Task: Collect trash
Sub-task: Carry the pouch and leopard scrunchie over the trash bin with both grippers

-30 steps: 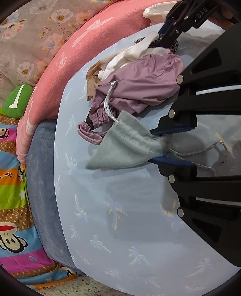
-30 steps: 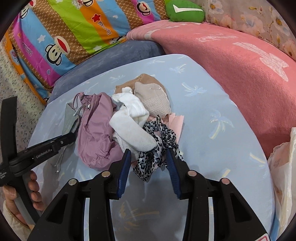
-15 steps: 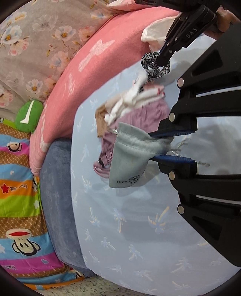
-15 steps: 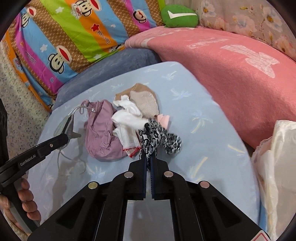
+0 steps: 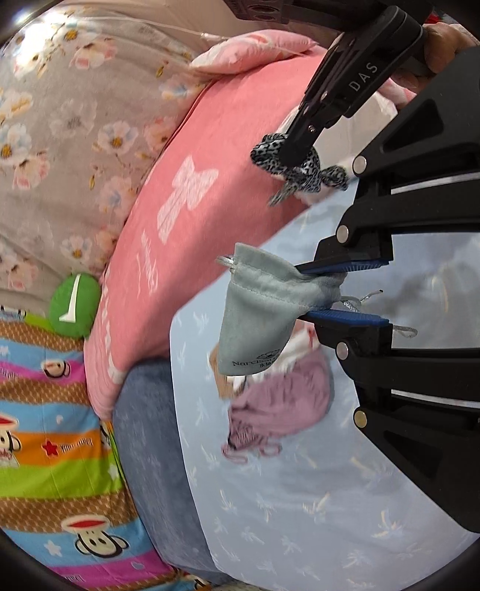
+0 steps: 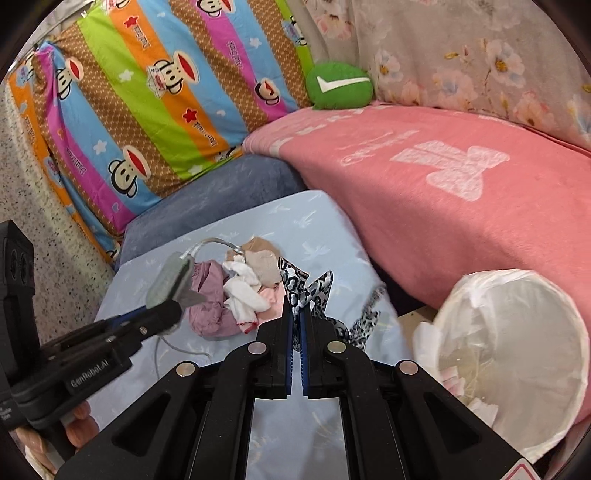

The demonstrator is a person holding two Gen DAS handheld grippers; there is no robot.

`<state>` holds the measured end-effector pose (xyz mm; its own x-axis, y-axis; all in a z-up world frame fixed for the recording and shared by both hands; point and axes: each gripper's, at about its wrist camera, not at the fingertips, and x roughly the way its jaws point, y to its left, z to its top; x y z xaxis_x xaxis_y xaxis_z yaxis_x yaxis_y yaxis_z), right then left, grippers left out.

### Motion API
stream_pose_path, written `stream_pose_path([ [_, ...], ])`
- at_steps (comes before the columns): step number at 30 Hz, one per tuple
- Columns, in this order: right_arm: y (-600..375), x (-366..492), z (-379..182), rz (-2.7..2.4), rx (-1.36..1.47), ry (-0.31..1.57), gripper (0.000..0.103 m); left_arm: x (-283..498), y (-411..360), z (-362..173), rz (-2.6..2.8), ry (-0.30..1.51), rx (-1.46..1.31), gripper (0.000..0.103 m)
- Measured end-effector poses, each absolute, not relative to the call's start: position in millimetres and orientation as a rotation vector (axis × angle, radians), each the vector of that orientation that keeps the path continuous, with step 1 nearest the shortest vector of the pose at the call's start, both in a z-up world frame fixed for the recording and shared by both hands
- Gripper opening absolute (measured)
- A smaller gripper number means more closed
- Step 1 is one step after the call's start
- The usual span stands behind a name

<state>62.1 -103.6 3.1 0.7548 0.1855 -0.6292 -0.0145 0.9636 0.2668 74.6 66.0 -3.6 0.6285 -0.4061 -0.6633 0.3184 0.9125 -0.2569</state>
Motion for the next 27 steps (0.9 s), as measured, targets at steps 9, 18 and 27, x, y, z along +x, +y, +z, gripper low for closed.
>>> stream_pose_path([
  [9,-163.8,23.2,18.8,0.046,0.272,0.669,0.003,49.5,0.5,0.2,-0.536,0.798,-0.083,0.018],
  [18,-216.6,-5.3,14.7,-0.023,0.308,0.664,0.003,35.2,-52.1,-1.8,-0.617,0.823,-0.036,0.018],
  [27,-246.9,-20.5,13.3,-0.064,0.333,0.653,0.003,25.4,-89.8,-1.5,-0.667,0.836,0.005,0.018],
])
